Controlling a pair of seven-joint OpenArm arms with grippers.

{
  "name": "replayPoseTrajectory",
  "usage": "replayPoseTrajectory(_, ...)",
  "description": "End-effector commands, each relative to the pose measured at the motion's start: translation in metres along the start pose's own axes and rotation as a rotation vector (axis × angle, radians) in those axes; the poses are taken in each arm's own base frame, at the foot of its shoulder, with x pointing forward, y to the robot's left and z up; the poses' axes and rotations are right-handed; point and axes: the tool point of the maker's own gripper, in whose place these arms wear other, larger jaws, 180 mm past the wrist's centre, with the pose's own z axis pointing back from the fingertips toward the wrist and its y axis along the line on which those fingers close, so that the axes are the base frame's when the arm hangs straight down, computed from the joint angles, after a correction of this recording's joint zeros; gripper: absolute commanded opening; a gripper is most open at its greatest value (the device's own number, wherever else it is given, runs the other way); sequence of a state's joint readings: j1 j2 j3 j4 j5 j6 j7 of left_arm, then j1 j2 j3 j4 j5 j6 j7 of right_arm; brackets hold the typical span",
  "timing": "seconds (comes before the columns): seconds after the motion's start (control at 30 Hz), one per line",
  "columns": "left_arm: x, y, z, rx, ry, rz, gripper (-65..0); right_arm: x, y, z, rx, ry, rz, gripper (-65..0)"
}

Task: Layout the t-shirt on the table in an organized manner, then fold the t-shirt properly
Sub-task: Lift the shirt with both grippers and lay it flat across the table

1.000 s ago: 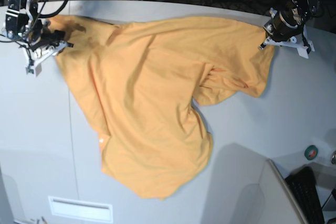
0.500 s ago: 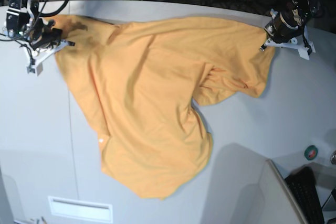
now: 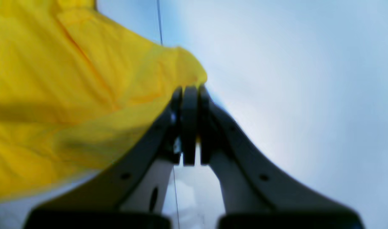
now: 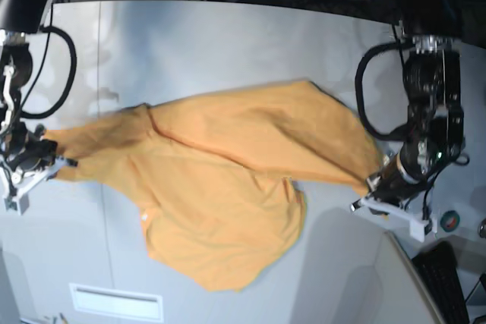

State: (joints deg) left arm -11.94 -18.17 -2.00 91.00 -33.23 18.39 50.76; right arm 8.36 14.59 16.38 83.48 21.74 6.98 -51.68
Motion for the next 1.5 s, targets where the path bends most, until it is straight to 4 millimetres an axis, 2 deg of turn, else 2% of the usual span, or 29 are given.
replayPoseTrajectory(0.0, 0.031, -0.010, -0.004, -0.009, -0.059, -0.019, -65.0, 0.039, -0.017, 0.004, -0.037, -0.075, -0.002, -65.0)
replayPoseTrajectory(0.07, 0.049, -0.024, -0.020, -0.015, -0.050, -0.042, -65.0, 0.065, -0.029, 0.000, -0.052, -0.086, -0.025, -65.0)
replayPoseTrajectory(0.2, 0.095, -0.059, -0.040, -0.020, -0.058, -0.115, -65.0, 0.132, -0.046, 0.006, -0.053, -0.208, -0.018, -65.0)
replayPoseTrajectory(0.27, 0.122, -0.074, -0.043, -0.018, -0.078, -0.146, -65.0, 0.164, -0.050, 0.014, -0.043, -0.262, -0.007, -65.0)
replayPoseTrajectory(0.3, 0.137, -0.088, -0.043, -0.027, -0.091, -0.157, -65.0, 0.180, -0.052, 0.018, -0.037, -0.284, -0.007, -65.0)
replayPoseTrajectory(0.4, 0.188, -0.123, -0.033, -0.056, -0.148, -0.151, -65.0, 0.232, -0.056, 0.042, -0.028, -0.378, -0.008, -65.0)
replayPoseTrajectory(0.5, 0.241, -0.162, -0.009, -0.109, -0.227, -0.141, -65.0, 0.283, -0.059, 0.079, -0.030, -0.504, -0.008, -65.0)
replayPoseTrajectory(0.6, 0.303, -0.201, 0.032, -0.165, -0.333, -0.132, -65.0, 0.341, -0.062, 0.134, -0.034, -0.653, -0.015, -65.0)
replayPoseTrajectory(0.63, 0.317, -0.211, 0.045, -0.181, -0.362, -0.132, -65.0, 0.357, -0.065, 0.153, -0.038, -0.699, -0.019, -65.0)
replayPoseTrajectory(0.7, 0.316, -0.219, 0.047, -0.198, -0.362, -0.131, -65.0, 0.390, -0.069, 0.198, -0.042, -0.800, -0.027, -65.0)
replayPoseTrajectory(0.77, 0.318, -0.225, 0.054, -0.215, -0.381, -0.136, -65.0, 0.410, -0.073, 0.238, -0.055, -0.885, -0.022, -65.0)
replayPoseTrajectory(0.8, 0.321, -0.228, 0.059, -0.225, -0.395, -0.141, -65.0, 0.417, -0.072, 0.258, -0.063, -0.933, -0.010, -65.0)
replayPoseTrajectory(0.87, 0.328, -0.238, 0.076, -0.257, -0.438, -0.156, -65.0, 0.419, -0.069, 0.292, -0.095, -0.989, 0.030, -65.0)
replayPoseTrajectory(0.9, 0.330, -0.243, 0.085, -0.274, -0.459, -0.164, -65.0, 0.416, -0.067, 0.305, -0.115, -1.002, 0.053, -65.0)
replayPoseTrajectory(0.93, 0.330, -0.245, 0.090, -0.282, -0.460, -0.172, -65.0, 0.409, -0.064, 0.309, -0.128, -0.987, 0.075, -65.0)
replayPoseTrajectory(1.0, 0.334, -0.240, 0.099, -0.282, -0.466, -0.182, -65.0, 0.384, -0.060, 0.291, -0.163, -0.914, 0.125, -65.0)
replayPoseTrajectory(1.07, 0.330, -0.243, 0.106, -0.299, -0.481, -0.194, -65.0, 0.349, -0.053, 0.261, -0.194, -0.829, 0.189, -65.0)
replayPoseTrajectory(1.1, 0.309, -0.239, 0.090, -0.298, -0.446, -0.201, -65.0, 0.326, -0.051, 0.237, -0.203, -0.768, 0.218, -65.0)
replayPoseTrajectory(1.13, 0.282, -0.232, 0.070, -0.290, -0.395, -0.204, -65.0, 0.303, -0.051, 0.218, -0.204, -0.720, 0.232, -65.0)
replayPoseTrajectory(1.17, 0.253, -0.224, 0.052, -0.285, -0.347, -0.209, -65.0, 0.274, -0.048, 0.190, -0.183, -0.656, 0.227, -65.0)
replayPoseTrajectory(1.27, 0.151, -0.179, 0.007, -0.239, -0.192, -0.228, -65.0, 0.189, -0.044, 0.126, -0.120, -0.510, 0.150, -65.0)
replayPoseTrajectory(1.4, 0.020, -0.115, -0.029, -0.147, 0.022, -0.227, -65.0, 0.078, -0.036, 0.059, -0.056, -0.301, 0.077, -65.0)
replayPoseTrajectory(1.43, -0.012, -0.098, -0.034, -0.112, 0.065, -0.238, -65.0, 0.051, -0.034, 0.046, -0.043, -0.252, 0.056, -65.0)
replayPoseTrajectory(1.47, -0.036, -0.083, -0.037, -0.078, 0.094, -0.251, -65.0, 0.029, -0.033, 0.038, -0.036, -0.207, 0.039, -65.0)
